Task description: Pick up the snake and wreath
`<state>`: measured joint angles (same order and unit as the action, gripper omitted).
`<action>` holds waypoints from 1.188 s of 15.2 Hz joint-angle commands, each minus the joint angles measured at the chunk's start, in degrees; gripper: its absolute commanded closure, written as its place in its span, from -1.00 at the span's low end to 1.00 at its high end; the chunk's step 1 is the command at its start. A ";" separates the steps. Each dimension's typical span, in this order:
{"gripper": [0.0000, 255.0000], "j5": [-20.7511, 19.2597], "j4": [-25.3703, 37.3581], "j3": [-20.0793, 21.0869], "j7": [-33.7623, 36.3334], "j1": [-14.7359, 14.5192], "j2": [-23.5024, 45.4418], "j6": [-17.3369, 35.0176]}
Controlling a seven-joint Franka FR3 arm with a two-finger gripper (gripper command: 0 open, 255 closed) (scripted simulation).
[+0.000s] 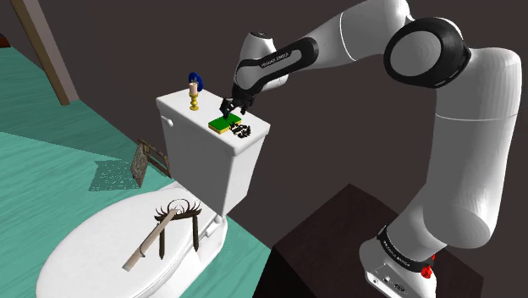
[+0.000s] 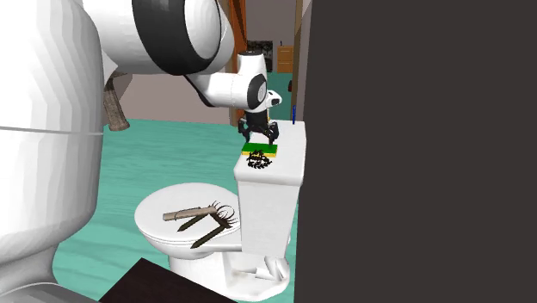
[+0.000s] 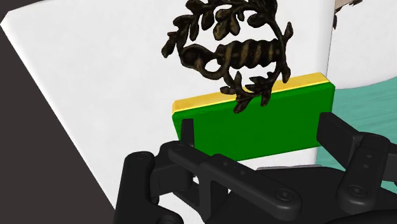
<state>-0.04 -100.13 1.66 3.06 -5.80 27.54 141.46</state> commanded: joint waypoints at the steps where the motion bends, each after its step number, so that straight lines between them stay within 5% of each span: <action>1: -1.00 -0.07 -0.32 -0.02 0.11 -0.10 0.83 1.22; 7: -1.00 -0.11 -0.79 -0.05 0.12 -0.13 2.43 3.29; 8: 1.00 -0.11 -0.78 -0.05 0.13 -0.13 2.47 3.32; 18: 1.00 -0.10 -0.68 -0.04 0.12 -0.12 1.97 2.72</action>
<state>-0.15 -100.79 1.62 3.20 -5.94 29.76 144.43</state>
